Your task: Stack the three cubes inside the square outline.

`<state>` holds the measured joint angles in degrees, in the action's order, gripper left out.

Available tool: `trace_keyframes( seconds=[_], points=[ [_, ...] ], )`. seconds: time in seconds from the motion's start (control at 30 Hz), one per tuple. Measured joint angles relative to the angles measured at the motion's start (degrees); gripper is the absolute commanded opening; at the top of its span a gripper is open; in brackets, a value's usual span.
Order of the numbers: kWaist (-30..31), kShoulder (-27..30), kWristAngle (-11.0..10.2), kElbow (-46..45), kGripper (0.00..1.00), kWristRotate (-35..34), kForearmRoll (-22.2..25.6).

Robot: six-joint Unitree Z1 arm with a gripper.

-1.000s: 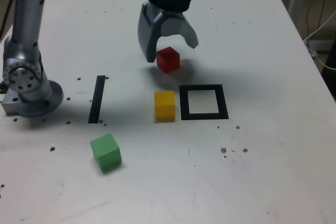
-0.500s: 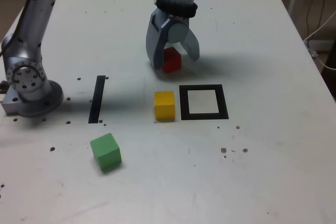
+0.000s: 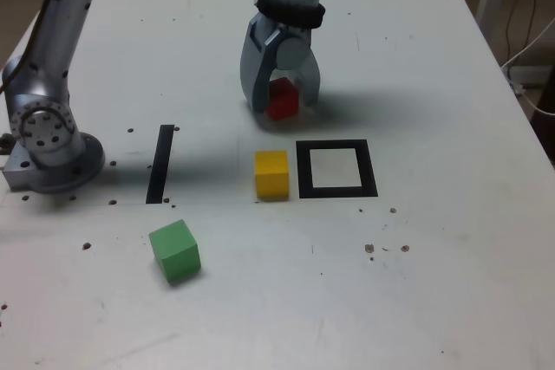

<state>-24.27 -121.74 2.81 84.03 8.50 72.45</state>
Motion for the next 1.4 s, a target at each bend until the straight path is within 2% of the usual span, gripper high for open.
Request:
trace_keyframes(
  seconds=[0.5,0.8,1.03,1.4],
  points=[
    [2.4,1.0,0.0,-0.5,0.27,-0.3,-0.2],
    [10.8,3.2,0.1,2.1,0.27,-3.4,0.5],
    [17.8,3.1,1.0,5.1,0.27,-5.6,1.7],
    [24.6,-0.1,2.4,9.2,0.27,-7.1,2.9]
  ],
)
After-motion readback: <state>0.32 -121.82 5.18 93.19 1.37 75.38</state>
